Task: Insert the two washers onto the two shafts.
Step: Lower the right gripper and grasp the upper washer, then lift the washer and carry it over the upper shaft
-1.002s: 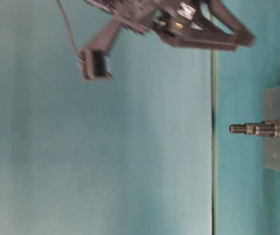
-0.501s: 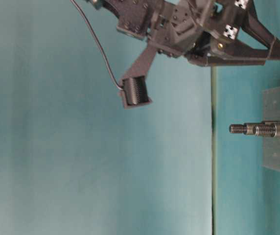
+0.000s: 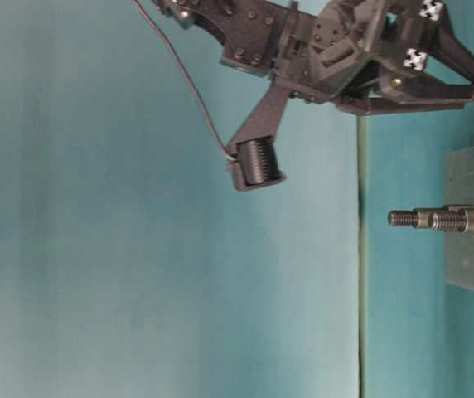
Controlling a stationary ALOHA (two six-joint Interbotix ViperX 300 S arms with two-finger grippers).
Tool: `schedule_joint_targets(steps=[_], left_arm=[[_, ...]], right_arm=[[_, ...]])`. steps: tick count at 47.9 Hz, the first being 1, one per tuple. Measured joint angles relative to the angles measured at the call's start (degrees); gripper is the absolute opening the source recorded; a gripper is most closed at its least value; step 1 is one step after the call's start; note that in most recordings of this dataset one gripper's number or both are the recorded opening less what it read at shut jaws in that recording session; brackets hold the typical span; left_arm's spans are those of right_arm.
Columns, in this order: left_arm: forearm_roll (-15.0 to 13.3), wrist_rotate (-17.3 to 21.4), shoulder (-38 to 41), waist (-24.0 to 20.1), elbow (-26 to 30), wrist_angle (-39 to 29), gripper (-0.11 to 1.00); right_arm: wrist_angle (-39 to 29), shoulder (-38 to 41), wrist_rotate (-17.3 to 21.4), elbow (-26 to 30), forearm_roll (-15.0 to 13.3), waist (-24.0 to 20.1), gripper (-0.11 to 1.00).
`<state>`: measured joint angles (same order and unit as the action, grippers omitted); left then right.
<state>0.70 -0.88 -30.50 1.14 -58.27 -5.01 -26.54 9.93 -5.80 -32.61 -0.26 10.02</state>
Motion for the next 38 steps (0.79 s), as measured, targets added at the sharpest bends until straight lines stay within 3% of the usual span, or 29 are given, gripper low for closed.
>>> schedule_joint_targets(steps=[21, 38], left_arm=[[0.0, 0.0, 0.79, 0.0, 0.0, 0.53, 0.0], [0.0, 0.0, 0.79, 0.0, 0.0, 0.62, 0.0]], right_arm=[[-0.18, 1.49, -0.09, 1.14, 0.0, -0.44, 0.63], [-1.41, 1.67, 0.0, 1.49, 0.0, -0.97, 0.35]])
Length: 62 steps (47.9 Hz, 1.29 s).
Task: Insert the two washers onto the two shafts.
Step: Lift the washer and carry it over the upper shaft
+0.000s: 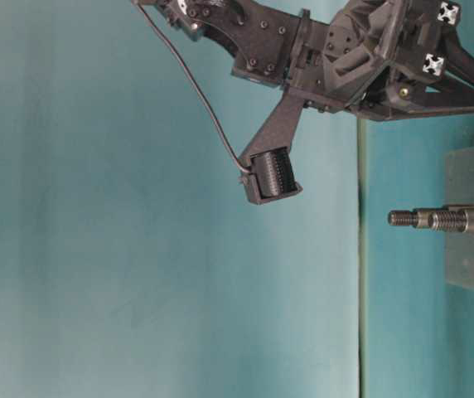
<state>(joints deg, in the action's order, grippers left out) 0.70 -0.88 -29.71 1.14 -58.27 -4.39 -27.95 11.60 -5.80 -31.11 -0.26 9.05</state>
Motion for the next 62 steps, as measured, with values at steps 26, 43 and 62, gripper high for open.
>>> schedule_joint_targets(steps=[26, 43, 62], left_arm=[[0.0, 0.0, 0.0, 0.0, 0.0, -0.09, 0.0], [0.0, 0.0, 0.0, 0.0, 0.0, 0.79, 0.0], [0.0, 0.0, 0.0, -0.09, 0.0, 0.88, 0.0]], right_arm=[[-7.91, -1.76, 0.0, 5.27, -1.67, 1.14, 0.34], [-12.48, -2.37, 0.0, 13.45, -1.67, 0.35, 0.34], [-14.59, -0.79, -0.09, 19.86, -1.76, -0.62, 0.34]])
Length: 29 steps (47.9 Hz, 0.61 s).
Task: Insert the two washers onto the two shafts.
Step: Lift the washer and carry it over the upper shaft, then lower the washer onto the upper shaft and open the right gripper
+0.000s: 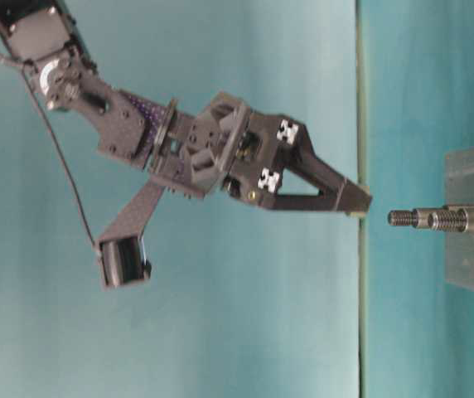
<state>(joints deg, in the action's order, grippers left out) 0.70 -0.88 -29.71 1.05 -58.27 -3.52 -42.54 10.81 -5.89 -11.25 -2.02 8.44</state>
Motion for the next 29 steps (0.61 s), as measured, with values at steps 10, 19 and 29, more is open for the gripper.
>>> schedule_joint_targets(steps=[10, 19, 29], left_arm=[[0.0, -0.18, 0.0, 0.09, 0.0, 0.0, 0.0], [0.09, -0.18, 0.0, 0.0, 0.0, 0.0, 0.0], [0.0, -0.18, 0.0, 0.09, -0.09, 0.0, 0.0]], right_arm=[[-0.26, 1.41, 0.0, 1.14, 0.0, -0.62, 0.34], [-0.62, 1.58, 0.0, 1.41, 0.0, -1.23, 0.34], [-0.7, 2.64, 0.0, 1.41, 0.0, -1.23, 0.34]])
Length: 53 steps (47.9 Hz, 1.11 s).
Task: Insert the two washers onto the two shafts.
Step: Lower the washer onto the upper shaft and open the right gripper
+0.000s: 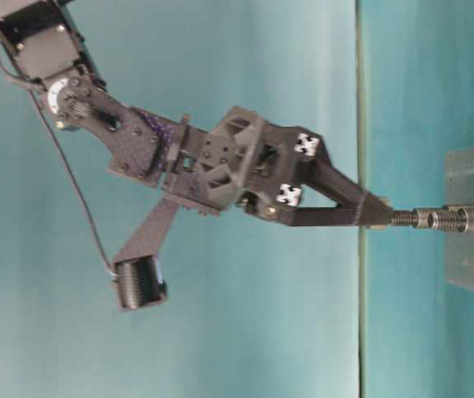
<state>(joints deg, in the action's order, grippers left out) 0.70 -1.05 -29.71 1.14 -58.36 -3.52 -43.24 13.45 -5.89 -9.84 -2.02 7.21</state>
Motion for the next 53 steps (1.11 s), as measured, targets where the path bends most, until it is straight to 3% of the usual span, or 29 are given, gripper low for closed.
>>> schedule_joint_targets(steps=[40, 43, 48, 53], left_arm=[[0.0, -0.18, 0.09, 0.09, -0.62, 0.7, 0.0], [0.0, -0.18, 0.09, 0.09, -0.7, 1.05, 0.0], [0.0, -0.18, 0.09, 0.09, -0.7, 1.41, 0.0], [0.0, -0.18, 0.0, 0.09, -0.7, 1.49, 0.0]], right_arm=[[-0.18, 1.67, 0.0, 0.79, 0.62, 0.09, 0.34], [-0.26, 1.93, 0.0, 0.79, 1.05, 0.09, 0.4], [-0.26, 2.29, 0.0, 0.79, 2.46, 0.18, 0.63], [-0.97, 2.72, 0.0, 0.79, 3.6, 0.0, 0.66]])
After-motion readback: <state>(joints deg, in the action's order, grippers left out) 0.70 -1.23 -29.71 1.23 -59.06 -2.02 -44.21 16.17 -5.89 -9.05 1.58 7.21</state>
